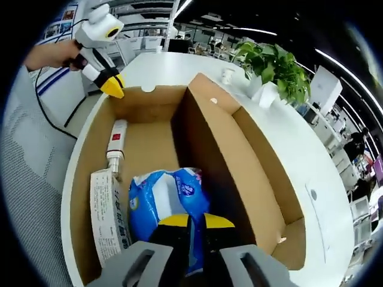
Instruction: Operate the shoe box by opening the lid, removing the specified soft item, and placing it in the target area until the item is outside and the box remains undamaged.
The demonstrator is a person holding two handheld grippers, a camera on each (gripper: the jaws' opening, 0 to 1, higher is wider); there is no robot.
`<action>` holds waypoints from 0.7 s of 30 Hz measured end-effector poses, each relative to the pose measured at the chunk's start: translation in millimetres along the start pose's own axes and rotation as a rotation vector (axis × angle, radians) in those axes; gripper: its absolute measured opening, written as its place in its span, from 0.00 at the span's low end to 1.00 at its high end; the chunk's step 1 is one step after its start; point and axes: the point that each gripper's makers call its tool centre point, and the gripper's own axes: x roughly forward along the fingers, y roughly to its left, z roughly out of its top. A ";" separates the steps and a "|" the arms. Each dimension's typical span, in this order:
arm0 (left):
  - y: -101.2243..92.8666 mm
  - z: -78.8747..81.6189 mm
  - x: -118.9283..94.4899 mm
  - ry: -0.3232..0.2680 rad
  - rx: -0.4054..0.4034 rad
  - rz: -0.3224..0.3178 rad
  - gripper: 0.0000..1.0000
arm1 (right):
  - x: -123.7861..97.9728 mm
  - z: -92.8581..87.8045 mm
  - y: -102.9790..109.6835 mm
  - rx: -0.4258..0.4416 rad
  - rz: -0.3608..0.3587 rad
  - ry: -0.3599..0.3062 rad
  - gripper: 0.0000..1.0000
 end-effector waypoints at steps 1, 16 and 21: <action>-0.2 0.0 0.0 0.002 0.002 0.003 0.05 | -0.2 0.6 -0.7 -0.017 -0.007 0.002 0.00; -0.6 -0.5 -0.2 0.014 0.002 0.013 0.04 | -5.1 14.0 2.5 -0.084 -0.032 -0.028 0.00; -0.3 -0.5 0.0 0.018 0.004 0.013 0.04 | -10.0 19.9 2.3 -0.036 -0.033 -0.051 0.00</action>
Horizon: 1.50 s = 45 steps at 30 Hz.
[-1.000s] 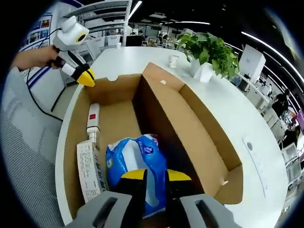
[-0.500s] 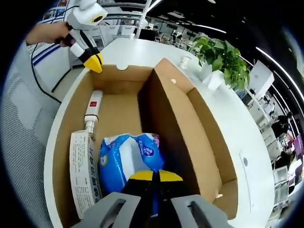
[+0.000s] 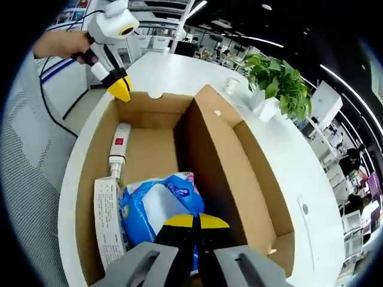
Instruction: Operate the shoe box by opening the lid, removing the specified soft item, and placing it in the target area until the item is outside and the box remains undamaged.
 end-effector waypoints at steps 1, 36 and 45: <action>0.1 0.0 0.0 0.000 0.001 0.000 0.04 | -0.9 0.6 -0.8 0.003 -0.002 -0.003 0.00; 0.2 -0.2 -0.3 0.001 -0.018 0.010 0.03 | -68.2 58.6 -24.4 0.058 -0.049 -0.147 0.00; 1.1 -0.3 0.0 0.006 -0.017 0.012 0.03 | -94.1 60.0 -36.9 0.098 -0.075 -0.183 0.00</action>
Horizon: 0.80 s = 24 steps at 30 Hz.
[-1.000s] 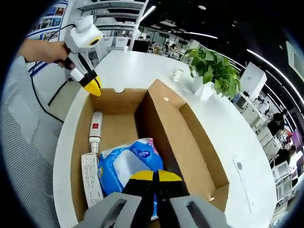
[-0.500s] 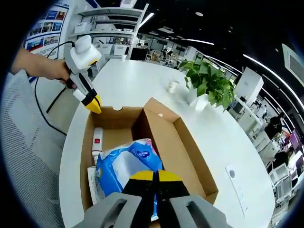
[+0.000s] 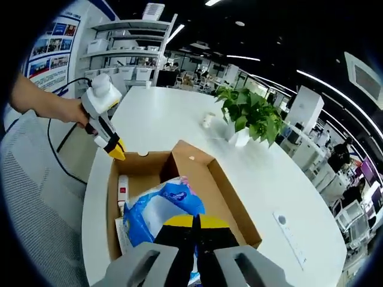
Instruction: Operate the shoe box by opening the lid, removing the specified soft item, and placing it in the target area until the item is outside and the box remains undamaged.
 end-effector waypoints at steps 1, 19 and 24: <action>0.1 0.0 0.1 0.001 0.000 0.000 0.03 | -2.4 0.6 -1.4 0.004 -0.002 -0.003 0.00; 0.2 -0.2 0.1 0.004 -0.002 0.010 0.03 | -48.6 -18.4 -34.9 0.048 -0.076 -0.023 0.00; -0.3 -0.1 -0.3 0.005 -0.004 0.014 0.03 | -61.2 -30.9 -44.5 0.057 -0.099 -0.012 0.00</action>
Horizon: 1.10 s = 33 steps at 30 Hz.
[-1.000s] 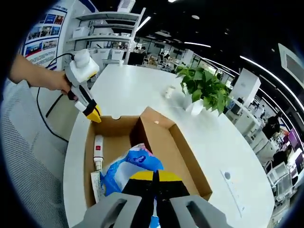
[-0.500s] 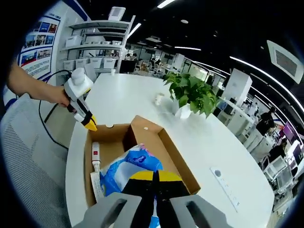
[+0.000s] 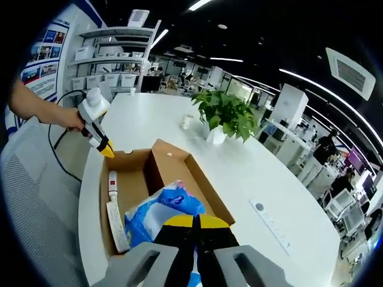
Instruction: Operate the shoe box by opening the lid, removing the specified soft item, and placing it in the target area until the item is outside and the box remains undamaged.
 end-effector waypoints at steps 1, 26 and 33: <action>-0.1 0.0 0.0 0.001 -0.001 0.001 0.03 | -1.5 -2.0 -2.0 0.003 -0.002 0.001 0.00; -0.6 -0.2 -0.2 0.008 0.003 0.000 0.03 | -64.7 -74.1 -66.4 0.087 -0.139 0.039 0.00; -0.1 -0.2 -0.1 0.009 -0.009 -0.003 0.03 | -82.0 -107.5 -86.5 0.123 -0.170 0.056 0.00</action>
